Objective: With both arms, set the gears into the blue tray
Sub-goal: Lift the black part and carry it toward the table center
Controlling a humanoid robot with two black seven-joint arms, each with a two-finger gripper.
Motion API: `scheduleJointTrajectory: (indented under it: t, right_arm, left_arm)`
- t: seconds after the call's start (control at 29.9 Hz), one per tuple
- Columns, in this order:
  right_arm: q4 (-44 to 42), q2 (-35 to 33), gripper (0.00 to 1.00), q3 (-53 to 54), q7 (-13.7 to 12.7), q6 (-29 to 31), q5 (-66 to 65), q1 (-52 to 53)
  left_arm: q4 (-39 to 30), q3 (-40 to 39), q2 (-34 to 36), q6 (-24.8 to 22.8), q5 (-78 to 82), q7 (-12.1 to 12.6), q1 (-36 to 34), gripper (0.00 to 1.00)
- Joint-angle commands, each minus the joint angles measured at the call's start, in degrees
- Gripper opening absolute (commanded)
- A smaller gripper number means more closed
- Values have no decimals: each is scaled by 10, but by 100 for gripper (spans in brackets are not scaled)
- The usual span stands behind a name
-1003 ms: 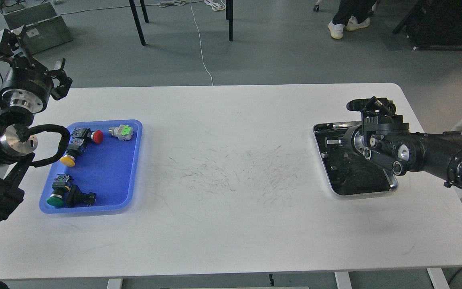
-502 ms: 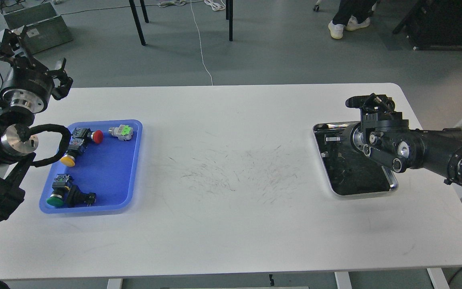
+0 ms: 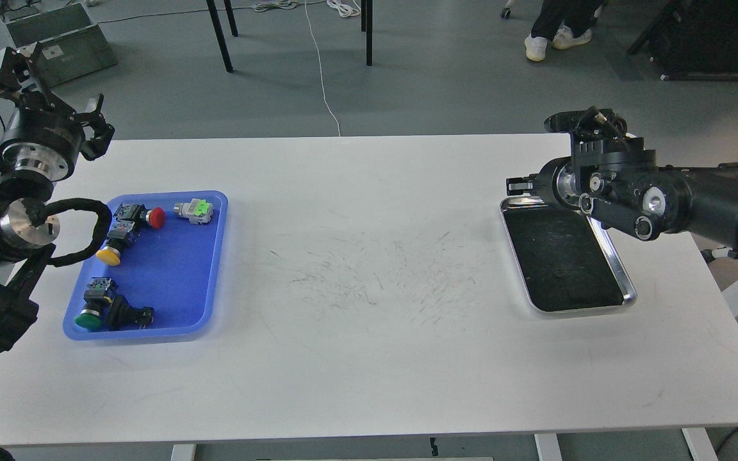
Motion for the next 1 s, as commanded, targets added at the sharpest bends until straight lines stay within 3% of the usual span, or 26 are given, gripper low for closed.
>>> scheduleJointTrajectory:
  t: [0.0,0.2,0.4,0.5,0.67,0.8,0.97]
  right_arm:
    - [60,-46,2,4,0,0,2,48]
    - [190,-156,2,26,18,-2,5,119]
    - [292,-265,2,61,18,-2,6,152]
    - [320,-287,2,77,18,-3,6,152]
    - [323,-270,2,94,18,-6,7,151]
    - [309,-206,2,107,18,-9,21,147]
    - [232,-94,2,132,18,-16,37,134]
  left_arm:
    - [0,0,1,-1,0,1,0,98]
    - [3,3,0,-2,0,1,-1,98]
    - [3,9,-2,-2,1,2,1,98]
    - [17,9,-3,-3,1,2,1,98]
    - [22,9,-3,-4,0,3,-1,98]
    - [22,9,2,-4,0,3,0,98]
    - [23,6,10,-4,0,2,3,98]
